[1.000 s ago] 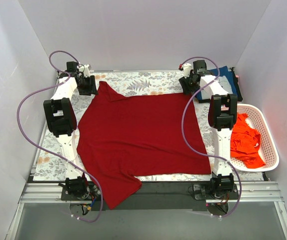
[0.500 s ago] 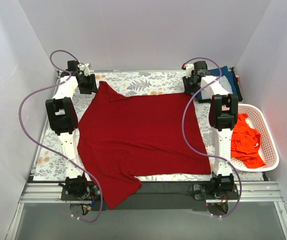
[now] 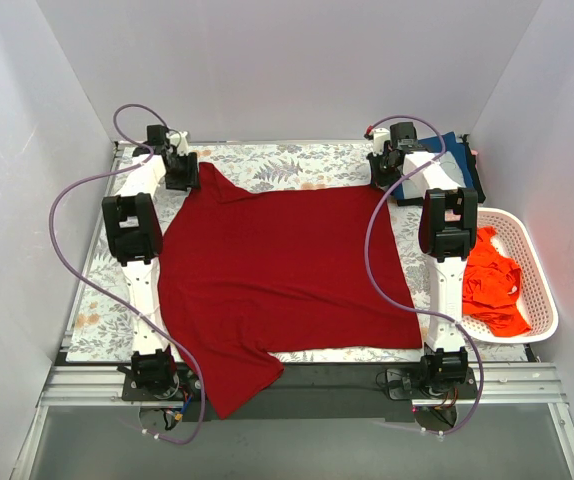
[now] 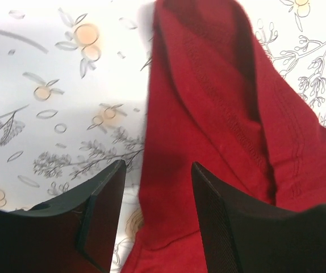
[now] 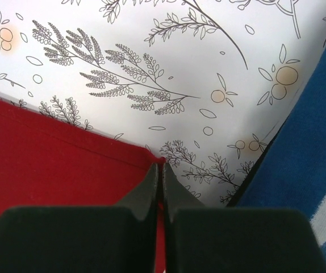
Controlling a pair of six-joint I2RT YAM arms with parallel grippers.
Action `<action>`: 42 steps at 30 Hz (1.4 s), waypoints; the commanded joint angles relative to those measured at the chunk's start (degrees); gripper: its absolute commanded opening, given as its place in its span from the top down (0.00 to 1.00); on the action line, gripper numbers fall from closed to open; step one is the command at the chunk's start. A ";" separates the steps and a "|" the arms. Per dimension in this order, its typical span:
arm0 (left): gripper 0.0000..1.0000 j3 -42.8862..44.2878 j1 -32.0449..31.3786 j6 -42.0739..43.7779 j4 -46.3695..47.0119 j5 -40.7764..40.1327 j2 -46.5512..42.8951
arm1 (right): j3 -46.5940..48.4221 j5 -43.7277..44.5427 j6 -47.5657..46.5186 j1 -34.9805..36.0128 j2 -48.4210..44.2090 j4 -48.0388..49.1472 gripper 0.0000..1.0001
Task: Fold and stack the t-shirts
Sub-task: Fold the tshirt
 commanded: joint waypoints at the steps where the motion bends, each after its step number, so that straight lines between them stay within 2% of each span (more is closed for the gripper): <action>1: 0.52 -1.44 -3.35 3.52 0.16 -5.05 -0.12 | -1.78 -0.36 -0.46 -0.42 -0.06 -5.44 0.99; 4: 0.54 -2.77 -5.27 4.66 0.61 -8.65 -0.03 | -1.69 -0.63 -0.55 -0.33 -0.24 -5.44 0.99; 6: 0.60 -2.60 -5.46 4.40 -0.18 -9.98 0.67 | -1.52 -0.80 -0.99 -0.42 -0.41 -5.44 0.99; 7: 0.68 -2.42 -5.46 4.49 -0.27 -11.21 0.93 | -1.61 -1.15 -1.17 -0.42 -0.50 -5.44 0.99; 11: 0.80 -2.42 -5.46 4.05 0.78 -12.36 0.50 | -0.99 -1.59 -2.22 -0.42 -0.94 -5.27 0.99; 16: 1.00 -2.86 -5.37 4.40 3.06 -10.61 -2.40 | 1.29 -3.17 -2.40 -1.30 -2.43 -5.18 0.99; 21: 1.00 -6.45 -5.20 4.93 7.79 -7.80 -7.49 | 1.56 -6.25 -1.52 -3.14 -6.03 -4.39 0.99; 30: 1.00 -19.90 -4.41 6.86 16.42 -1.55 -18.83 | -2.13 -11.17 -1.61 -4.90 -10.87 -4.21 0.99; 42: 1.00 -31.76 -2.73 9.15 19.33 3.11 -30.26 | -8.63 -13.11 -4.15 -4.99 -16.85 -4.21 0.99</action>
